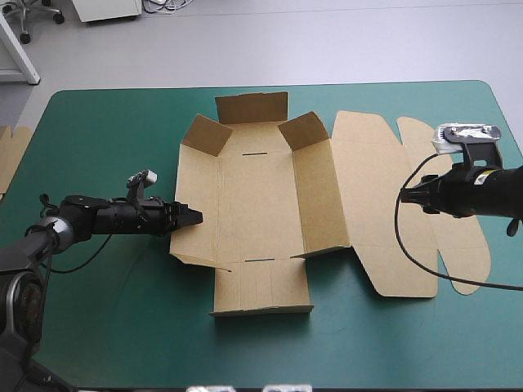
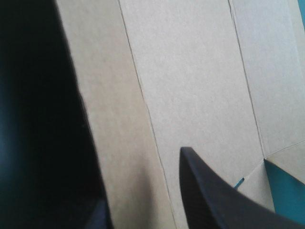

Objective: Fold the box

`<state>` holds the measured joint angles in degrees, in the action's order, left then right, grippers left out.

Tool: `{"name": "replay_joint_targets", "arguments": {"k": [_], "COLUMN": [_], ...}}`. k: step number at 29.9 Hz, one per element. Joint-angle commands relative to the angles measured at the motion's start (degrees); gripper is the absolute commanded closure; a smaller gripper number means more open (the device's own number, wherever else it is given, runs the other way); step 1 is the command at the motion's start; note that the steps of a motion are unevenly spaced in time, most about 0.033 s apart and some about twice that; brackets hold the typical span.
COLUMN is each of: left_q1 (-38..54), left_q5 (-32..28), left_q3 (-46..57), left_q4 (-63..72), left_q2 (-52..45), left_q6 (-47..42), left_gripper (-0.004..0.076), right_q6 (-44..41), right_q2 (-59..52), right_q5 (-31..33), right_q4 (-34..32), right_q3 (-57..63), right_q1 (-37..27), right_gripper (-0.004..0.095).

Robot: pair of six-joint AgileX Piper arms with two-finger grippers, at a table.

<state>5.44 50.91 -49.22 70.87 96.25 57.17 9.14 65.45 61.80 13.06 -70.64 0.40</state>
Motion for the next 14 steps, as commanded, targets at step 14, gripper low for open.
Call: {"name": "replay_joint_targets", "arguments": {"k": [14], "left_q1": [-0.46], "left_q5": [-0.22], "left_q3": [-1.79], "left_q4": [0.86], "left_q2": [-1.03], "left_q6": [2.66], "left_gripper": [0.0734], "right_q6": [0.54], "right_q2": [-0.94], "right_q5": [-2.14], "right_q4": [0.88], "right_q3": [-2.01], "right_q1": [-0.33], "right_gripper": [0.0449]}}
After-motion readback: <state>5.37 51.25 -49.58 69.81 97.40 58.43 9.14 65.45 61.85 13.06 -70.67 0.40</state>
